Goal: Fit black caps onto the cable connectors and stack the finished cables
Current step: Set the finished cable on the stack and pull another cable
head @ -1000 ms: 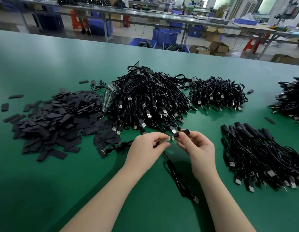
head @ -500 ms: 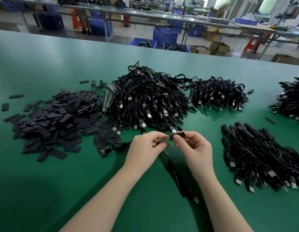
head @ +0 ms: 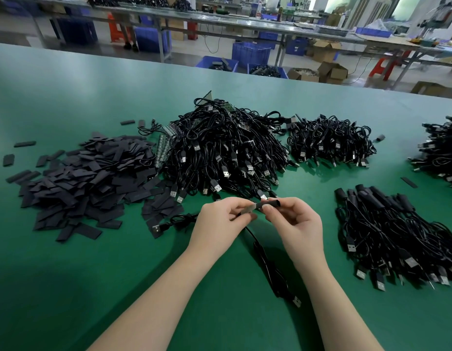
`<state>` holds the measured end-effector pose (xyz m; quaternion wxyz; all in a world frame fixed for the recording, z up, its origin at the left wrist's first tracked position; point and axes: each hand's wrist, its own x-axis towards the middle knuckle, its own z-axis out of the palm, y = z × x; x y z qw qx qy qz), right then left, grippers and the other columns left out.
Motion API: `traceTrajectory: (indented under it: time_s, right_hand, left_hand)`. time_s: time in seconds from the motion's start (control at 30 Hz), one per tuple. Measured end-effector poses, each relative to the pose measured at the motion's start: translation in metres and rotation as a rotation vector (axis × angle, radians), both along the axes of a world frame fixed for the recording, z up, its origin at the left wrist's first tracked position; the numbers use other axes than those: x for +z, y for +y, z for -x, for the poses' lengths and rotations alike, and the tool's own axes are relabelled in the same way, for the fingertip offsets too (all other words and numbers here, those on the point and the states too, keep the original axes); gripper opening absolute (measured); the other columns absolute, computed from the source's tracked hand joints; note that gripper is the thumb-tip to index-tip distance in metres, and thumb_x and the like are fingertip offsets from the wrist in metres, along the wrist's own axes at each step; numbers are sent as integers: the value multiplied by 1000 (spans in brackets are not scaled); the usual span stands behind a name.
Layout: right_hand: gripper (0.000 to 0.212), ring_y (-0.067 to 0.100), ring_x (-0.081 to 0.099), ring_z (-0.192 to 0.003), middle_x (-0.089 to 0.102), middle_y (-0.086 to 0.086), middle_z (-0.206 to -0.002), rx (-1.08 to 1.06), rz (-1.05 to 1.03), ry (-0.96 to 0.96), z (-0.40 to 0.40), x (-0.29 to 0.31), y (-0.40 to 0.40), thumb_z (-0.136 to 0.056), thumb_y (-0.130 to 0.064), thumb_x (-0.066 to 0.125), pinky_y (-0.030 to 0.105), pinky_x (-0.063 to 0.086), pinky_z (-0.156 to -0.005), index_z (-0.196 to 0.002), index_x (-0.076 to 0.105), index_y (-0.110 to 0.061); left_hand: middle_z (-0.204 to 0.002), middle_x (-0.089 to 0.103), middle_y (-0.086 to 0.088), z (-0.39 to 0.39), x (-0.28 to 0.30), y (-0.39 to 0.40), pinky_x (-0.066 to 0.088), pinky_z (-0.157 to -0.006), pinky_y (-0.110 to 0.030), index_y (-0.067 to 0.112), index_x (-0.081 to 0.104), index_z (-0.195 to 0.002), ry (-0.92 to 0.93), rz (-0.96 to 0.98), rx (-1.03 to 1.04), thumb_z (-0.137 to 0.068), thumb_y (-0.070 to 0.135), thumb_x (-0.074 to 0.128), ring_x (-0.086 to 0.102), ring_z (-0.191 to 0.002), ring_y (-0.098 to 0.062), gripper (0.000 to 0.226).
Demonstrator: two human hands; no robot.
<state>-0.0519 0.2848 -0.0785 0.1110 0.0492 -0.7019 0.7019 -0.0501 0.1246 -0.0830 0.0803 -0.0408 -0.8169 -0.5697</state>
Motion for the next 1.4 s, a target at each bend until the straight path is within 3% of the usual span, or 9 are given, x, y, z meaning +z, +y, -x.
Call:
traceTrajectory:
  time_s: [0.4, 0.63, 0.83, 1.03, 1.4]
  right_hand:
    - [9, 15, 73, -80, 77, 3, -86, -21, 21, -31, 2, -3, 2, -85, -3, 74, 26, 59, -78, -87, 70, -11]
    - [13, 12, 73, -85, 77, -1, -93, -4, 33, -17, 3, -6, 0, -86, -1, 72, 19, 55, -76, -89, 71, -14]
    - [11, 13, 73, -93, 77, -1, -98, 14, -2, 13, 1, -5, 0, -87, 2, 70, 19, 55, -80, -95, 69, -7]
    - [8, 14, 73, -85, 77, 4, -95, 41, 5, -52, 2, -3, 2, -87, 0, 70, 23, 57, -81, -94, 69, -5]
    - [12, 11, 73, -88, 77, 0, -94, 70, -38, -43, 3, -4, 3, -86, -2, 72, 17, 54, -78, -95, 71, -11]
  left_hand:
    - [-90, 71, 23, 1, -2, 0, 55, -82, -17, 57, 65, -84, -15, 3, 1, -82, 30, 76, 66, -85, 10, 29]
    - [-89, 68, 33, 1, -3, -1, 52, -82, -13, 49, 67, -92, -18, 2, -16, -83, 30, 76, 64, -87, 12, 23]
    - [-89, 71, 25, 1, -1, -1, 54, -86, -19, 56, 66, -82, -15, 9, -8, -83, 30, 76, 65, -89, 9, 28]
    - [-88, 71, 24, 1, -1, 0, 55, -87, -23, 45, 70, -90, -20, 5, -9, -84, 30, 76, 66, -90, 7, 18]
    - [-86, 69, 31, -4, 6, 0, 56, -82, -27, 59, 60, -96, -5, 88, -21, -85, 32, 73, 66, -82, 8, 32]
